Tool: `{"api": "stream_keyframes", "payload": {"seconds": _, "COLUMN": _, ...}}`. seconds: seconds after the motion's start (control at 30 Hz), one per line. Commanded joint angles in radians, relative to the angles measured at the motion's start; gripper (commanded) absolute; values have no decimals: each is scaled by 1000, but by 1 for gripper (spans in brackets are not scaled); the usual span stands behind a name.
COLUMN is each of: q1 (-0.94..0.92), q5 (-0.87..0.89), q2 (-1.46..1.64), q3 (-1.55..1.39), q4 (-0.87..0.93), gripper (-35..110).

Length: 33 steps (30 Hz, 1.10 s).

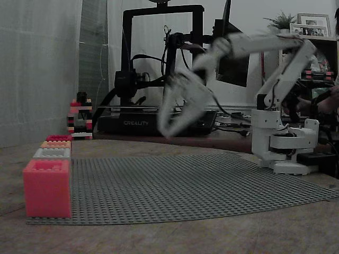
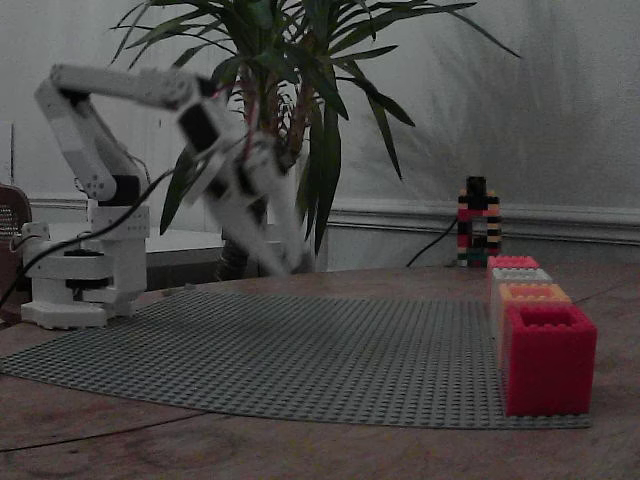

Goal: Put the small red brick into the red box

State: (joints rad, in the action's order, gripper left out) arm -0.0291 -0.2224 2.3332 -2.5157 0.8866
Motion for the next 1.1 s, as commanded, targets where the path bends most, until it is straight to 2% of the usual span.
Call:
{"api": "stream_keyframes", "payload": {"seconds": 0.0, "q1": 29, "q5": 41, "q2": 296, "q3": -155, "q4": 34, "gripper": 3}}
{"api": "stream_keyframes", "payload": {"seconds": 0.23, "q1": 66, "q5": 57, "q2": 649, "q3": -313, "q4": 258, "gripper": 3}}
{"api": "stream_keyframes", "payload": {"seconds": 0.53, "q1": 75, "q5": 138, "q2": 833, "q3": -336, "q4": 495, "gripper": 3}}
{"api": "stream_keyframes", "payload": {"seconds": 1.07, "q1": 40, "q5": 199, "q2": 887, "q3": -345, "q4": 518, "gripper": 0}}
